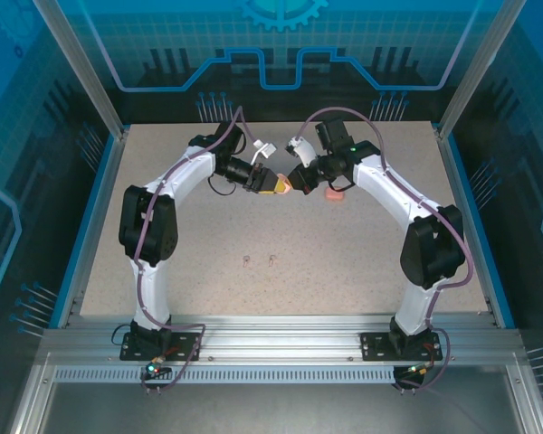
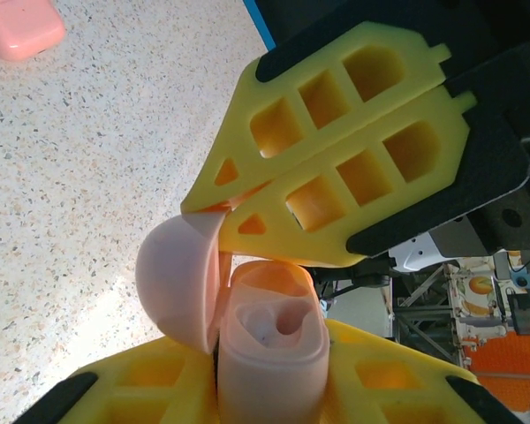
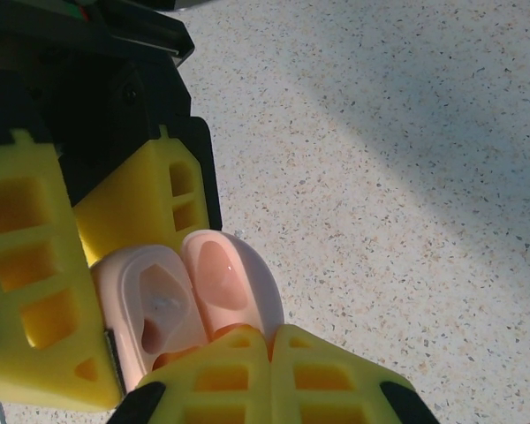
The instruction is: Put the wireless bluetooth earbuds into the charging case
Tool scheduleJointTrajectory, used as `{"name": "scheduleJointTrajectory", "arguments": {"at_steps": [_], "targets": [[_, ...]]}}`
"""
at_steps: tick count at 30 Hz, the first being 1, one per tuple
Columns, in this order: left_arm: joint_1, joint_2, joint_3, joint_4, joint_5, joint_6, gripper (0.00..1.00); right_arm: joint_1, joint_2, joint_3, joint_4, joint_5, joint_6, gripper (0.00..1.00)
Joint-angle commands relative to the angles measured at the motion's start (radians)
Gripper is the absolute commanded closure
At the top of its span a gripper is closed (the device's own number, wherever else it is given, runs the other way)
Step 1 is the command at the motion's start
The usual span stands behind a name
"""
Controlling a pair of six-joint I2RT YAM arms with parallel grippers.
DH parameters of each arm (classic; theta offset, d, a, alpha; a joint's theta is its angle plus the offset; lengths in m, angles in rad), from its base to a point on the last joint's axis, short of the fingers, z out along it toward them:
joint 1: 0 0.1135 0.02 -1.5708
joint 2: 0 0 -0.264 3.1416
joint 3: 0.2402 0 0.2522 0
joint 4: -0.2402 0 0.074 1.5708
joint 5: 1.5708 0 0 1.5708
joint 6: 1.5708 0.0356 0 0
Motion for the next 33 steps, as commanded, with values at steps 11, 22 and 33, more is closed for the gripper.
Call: {"name": "scheduleJointTrajectory", "arguments": {"at_steps": [11,22,33], "targets": [[-0.001,0.006,-0.02,0.033,0.025,-0.008,0.93,0.007,-0.004,0.028,-0.009,-0.012,0.019,1.0],[0.0,-0.117,-0.165,0.219,-0.056,-0.081,1.0,-0.138,-0.178,-0.051,0.116,-0.098,0.259,0.45],[0.0,-0.431,-0.617,0.86,-0.336,-0.348,1.0,-0.148,-0.401,-0.304,0.107,0.073,0.525,0.42]]}}
